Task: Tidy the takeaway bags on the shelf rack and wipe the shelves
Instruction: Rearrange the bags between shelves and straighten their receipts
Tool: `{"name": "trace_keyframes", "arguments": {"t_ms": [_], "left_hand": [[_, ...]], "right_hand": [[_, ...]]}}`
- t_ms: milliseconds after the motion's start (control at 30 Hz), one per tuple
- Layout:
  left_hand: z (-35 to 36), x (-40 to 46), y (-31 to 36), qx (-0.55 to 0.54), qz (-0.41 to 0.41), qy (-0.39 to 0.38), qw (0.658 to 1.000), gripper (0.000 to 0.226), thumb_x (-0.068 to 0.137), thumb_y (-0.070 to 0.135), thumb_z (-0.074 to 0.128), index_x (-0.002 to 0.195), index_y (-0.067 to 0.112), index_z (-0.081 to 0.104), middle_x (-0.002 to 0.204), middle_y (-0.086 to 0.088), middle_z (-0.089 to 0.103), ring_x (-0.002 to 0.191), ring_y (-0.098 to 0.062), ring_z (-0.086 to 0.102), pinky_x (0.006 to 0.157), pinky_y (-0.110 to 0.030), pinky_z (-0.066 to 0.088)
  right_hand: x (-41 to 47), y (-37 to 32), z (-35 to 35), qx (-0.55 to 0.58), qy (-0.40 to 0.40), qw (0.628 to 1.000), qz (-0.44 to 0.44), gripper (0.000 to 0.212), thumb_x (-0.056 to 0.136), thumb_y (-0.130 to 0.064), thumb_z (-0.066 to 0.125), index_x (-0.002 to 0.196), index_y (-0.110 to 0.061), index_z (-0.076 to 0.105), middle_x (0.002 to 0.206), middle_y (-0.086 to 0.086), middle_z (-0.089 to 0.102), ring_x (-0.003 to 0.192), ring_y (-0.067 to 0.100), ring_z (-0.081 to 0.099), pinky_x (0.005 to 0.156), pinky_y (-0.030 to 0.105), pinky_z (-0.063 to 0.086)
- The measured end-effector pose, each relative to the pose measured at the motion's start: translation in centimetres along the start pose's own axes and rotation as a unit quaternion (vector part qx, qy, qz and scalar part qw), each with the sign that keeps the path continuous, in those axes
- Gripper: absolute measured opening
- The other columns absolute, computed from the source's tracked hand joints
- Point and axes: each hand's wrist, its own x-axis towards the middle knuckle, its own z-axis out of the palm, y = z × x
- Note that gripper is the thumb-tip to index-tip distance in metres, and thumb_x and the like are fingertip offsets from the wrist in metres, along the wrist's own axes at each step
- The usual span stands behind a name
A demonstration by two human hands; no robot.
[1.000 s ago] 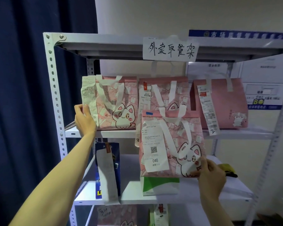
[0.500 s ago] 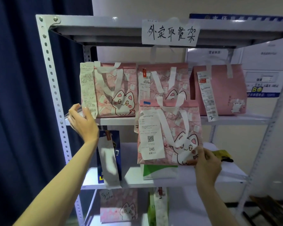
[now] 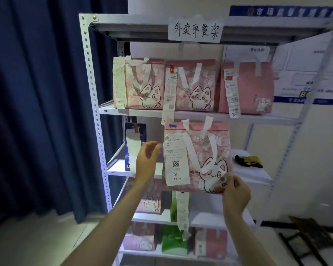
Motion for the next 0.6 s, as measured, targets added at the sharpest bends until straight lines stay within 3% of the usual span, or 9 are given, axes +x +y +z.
{"name": "trace_keyframes", "arguments": {"t_ms": [100,200,333,533,600], "left_hand": [[0.1,-5.0,-0.1,-0.002,-0.048,0.006,0.999,0.02,0.1,0.025,0.064,0.118,0.025,0.057,0.113,-0.001,0.07,0.103,-0.018,0.071,0.075,-0.031,0.063],[-0.8,-9.0,-0.8,-0.023,-0.113,0.05,0.992,0.031,0.097,0.011,0.066,0.127,0.015,0.057,0.109,-0.004,0.075,0.088,-0.011,0.075,0.063,-0.021,0.059],[-3.0,-12.8,-1.9,-0.001,-0.16,0.083,0.984,0.023,0.095,0.012,0.069,0.117,0.008,0.063,0.103,-0.007,0.077,0.077,-0.012,0.077,0.058,-0.022,0.059],[-7.5,-16.5,-4.7,-0.004,-0.222,0.117,0.968,0.019,0.096,0.017,0.069,0.114,0.02,0.066,0.096,-0.002,0.079,0.077,-0.018,0.078,0.06,-0.032,0.061],[-9.1,-17.1,-5.8,0.001,-0.234,0.124,0.964,0.016,0.097,0.015,0.069,0.111,0.021,0.065,0.095,-0.002,0.078,0.075,-0.018,0.077,0.056,-0.028,0.06]], "right_hand": [[-2.7,2.0,-2.3,0.022,-0.039,0.999,0.029,0.029,0.102,-0.03,0.058,0.081,-0.015,0.073,0.075,0.003,0.071,0.072,0.025,0.071,0.062,0.034,0.052],[-5.7,3.5,-4.2,0.048,-0.1,0.992,0.052,0.026,0.102,-0.027,0.06,0.083,-0.017,0.074,0.069,0.002,0.075,0.062,0.022,0.075,0.063,0.042,0.062],[-9.8,5.9,-5.1,0.075,-0.157,0.981,0.086,0.022,0.101,-0.025,0.062,0.087,-0.013,0.074,0.072,0.006,0.076,0.062,0.026,0.076,0.064,0.044,0.063],[-14.6,8.4,-3.7,0.082,-0.221,0.96,0.15,0.019,0.102,-0.014,0.059,0.091,-0.003,0.071,0.077,0.013,0.076,0.061,0.026,0.075,0.051,0.029,0.061],[-16.0,9.4,-2.4,0.065,-0.243,0.952,0.174,0.022,0.103,-0.016,0.058,0.091,-0.004,0.07,0.079,0.016,0.076,0.061,0.025,0.076,0.051,0.034,0.061]]}}
